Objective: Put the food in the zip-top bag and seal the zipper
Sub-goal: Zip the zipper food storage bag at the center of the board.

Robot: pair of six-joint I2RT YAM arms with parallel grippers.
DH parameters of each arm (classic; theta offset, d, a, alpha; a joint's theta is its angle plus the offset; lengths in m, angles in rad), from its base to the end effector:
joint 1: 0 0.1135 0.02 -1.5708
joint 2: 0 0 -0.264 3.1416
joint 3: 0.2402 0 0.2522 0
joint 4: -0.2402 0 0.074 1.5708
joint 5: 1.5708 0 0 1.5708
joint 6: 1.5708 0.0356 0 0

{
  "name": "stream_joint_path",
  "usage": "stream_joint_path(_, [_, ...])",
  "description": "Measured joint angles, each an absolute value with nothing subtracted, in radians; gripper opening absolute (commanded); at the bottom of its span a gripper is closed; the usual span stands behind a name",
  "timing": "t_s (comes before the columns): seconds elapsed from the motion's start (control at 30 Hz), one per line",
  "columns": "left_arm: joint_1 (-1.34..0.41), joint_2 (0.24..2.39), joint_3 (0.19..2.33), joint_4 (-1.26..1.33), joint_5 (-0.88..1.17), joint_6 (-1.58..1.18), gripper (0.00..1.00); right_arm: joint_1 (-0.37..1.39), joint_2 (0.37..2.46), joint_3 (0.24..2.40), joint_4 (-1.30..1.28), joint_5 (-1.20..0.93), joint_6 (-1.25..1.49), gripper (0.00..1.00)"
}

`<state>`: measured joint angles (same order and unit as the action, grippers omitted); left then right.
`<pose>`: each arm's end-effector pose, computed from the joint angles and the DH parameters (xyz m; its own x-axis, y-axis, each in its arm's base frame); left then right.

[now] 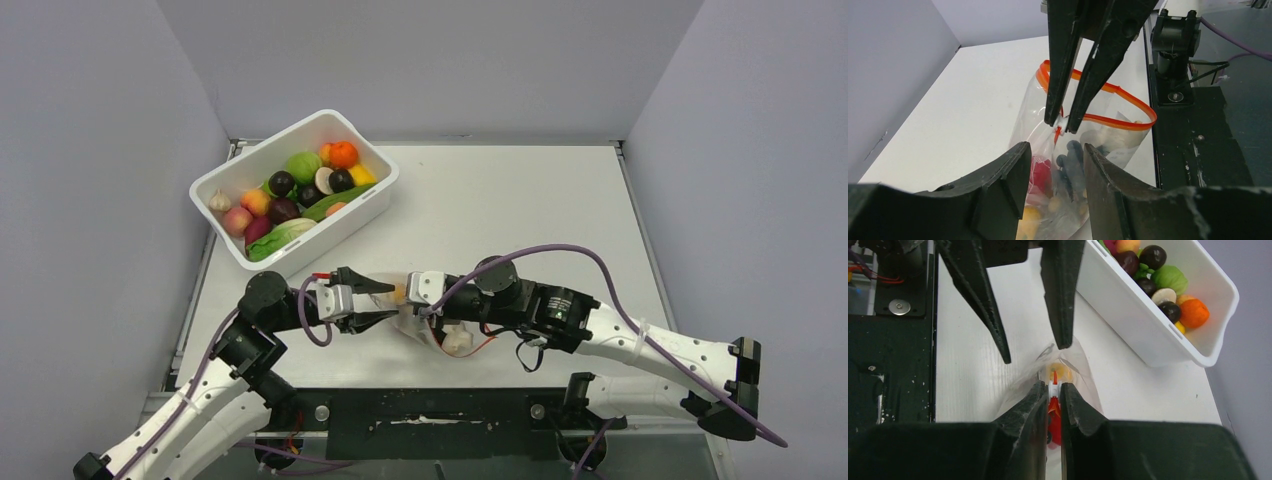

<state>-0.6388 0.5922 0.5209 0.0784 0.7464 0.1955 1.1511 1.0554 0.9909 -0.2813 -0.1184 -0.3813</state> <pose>0.1058 -0.1087 0.3040 0.1965 0.0317 -0.9800 0.9630 0.1818 0.1990 0.0944 0.2219 0.3502 0.2261 -0.4001 -0.8881 -0.9351 0.1662 -0.3129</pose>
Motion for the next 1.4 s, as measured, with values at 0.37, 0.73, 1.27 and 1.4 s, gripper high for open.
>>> stream_joint_path(0.37, [-0.639,0.671,0.532,0.1,0.787,0.27,0.24,1.139,1.074,1.0,-0.282,-0.213,-0.434,0.0])
stream_joint_path(0.73, [-0.639,0.696,0.535,0.128,0.825,0.302,0.0,1.132,1.075,1.004,-0.273,-0.229,-0.43,0.0])
stream_joint_path(1.27, [-0.641,0.669,0.59,0.016,0.754,0.356,0.0,1.086,1.071,1.004,-0.26,-0.242,-0.376,0.0])
stream_joint_path(1.4, [-0.641,0.664,0.62,-0.03,0.719,0.361,0.0,1.066,1.065,1.004,-0.263,-0.245,-0.363,0.0])
